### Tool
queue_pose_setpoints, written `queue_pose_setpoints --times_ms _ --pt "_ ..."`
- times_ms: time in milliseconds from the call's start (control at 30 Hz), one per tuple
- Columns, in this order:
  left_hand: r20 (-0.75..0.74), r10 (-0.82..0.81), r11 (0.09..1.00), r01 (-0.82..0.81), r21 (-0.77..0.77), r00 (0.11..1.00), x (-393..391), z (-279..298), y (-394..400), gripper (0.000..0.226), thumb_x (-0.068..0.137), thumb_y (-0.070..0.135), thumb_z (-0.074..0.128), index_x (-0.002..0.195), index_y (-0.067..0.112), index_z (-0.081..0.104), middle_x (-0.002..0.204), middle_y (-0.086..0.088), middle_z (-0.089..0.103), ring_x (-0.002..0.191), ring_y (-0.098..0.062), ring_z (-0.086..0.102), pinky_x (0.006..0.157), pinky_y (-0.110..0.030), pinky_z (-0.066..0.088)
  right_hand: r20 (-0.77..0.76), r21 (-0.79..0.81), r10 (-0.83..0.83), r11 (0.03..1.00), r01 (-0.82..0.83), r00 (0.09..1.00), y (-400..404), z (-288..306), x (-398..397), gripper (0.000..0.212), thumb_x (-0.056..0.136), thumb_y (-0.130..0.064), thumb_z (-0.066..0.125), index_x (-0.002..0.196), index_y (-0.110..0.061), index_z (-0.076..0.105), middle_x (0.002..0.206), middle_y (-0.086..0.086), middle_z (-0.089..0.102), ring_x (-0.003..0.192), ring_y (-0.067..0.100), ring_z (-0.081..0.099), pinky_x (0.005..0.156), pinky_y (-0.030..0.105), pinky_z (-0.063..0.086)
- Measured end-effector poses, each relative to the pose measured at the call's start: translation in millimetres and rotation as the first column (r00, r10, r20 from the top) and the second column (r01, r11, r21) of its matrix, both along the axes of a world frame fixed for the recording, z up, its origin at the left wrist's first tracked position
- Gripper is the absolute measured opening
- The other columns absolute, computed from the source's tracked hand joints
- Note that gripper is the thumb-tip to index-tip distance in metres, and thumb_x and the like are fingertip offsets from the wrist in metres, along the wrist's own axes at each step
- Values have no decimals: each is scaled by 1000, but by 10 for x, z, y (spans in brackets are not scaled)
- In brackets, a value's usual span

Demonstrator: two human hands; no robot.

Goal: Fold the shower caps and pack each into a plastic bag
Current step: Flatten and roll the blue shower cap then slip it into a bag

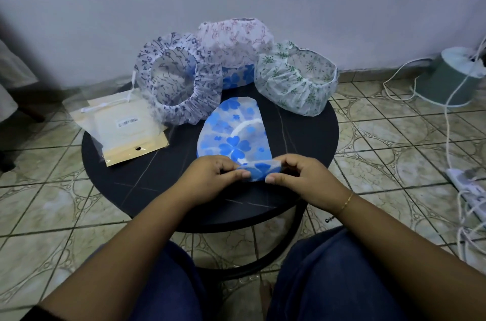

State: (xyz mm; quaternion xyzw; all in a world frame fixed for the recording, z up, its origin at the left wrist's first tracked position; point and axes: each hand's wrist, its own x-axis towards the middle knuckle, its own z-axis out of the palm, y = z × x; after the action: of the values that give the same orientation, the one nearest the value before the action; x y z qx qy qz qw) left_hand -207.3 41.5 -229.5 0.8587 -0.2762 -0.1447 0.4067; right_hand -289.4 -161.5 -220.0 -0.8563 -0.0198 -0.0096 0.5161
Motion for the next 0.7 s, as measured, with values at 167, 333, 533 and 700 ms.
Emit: queue_pose_setpoints --times_ms 167,333,533,700 --pt "-75 72 992 -79 -94 995 24 -1 -24 7 81 31 71 83 38 73 81 23 70 79 10 62 71 -4 43 -3 36 -101 994 101 995 41 -42 105 17 86 -15 66 74 -27 64 61 -15 62 62 -7 53 66 10 39" --pt "-82 182 976 -190 -109 980 70 -38 -70 8 82 30 71 89 33 69 57 18 64 61 12 56 64 -4 39 -71 101 -318 941 324 946 113 -88 245 9 83 -16 71 88 -11 66 68 -5 61 59 0 54 55 7 42" --pt "30 255 966 -253 -48 967 50 -54 -111 6 83 32 71 86 27 73 87 21 65 82 7 58 71 0 38 -117 -15 -444 895 446 888 205 -108 352 11 82 -24 72 79 -15 66 83 2 67 84 18 64 77 32 52" --pt "37 251 968 -250 -26 967 98 -44 -109 8 80 31 74 82 23 74 84 16 62 80 3 58 69 -1 38 -84 -113 -506 861 497 858 250 -85 324 30 83 -32 69 105 -20 55 91 1 61 89 20 59 74 29 45"
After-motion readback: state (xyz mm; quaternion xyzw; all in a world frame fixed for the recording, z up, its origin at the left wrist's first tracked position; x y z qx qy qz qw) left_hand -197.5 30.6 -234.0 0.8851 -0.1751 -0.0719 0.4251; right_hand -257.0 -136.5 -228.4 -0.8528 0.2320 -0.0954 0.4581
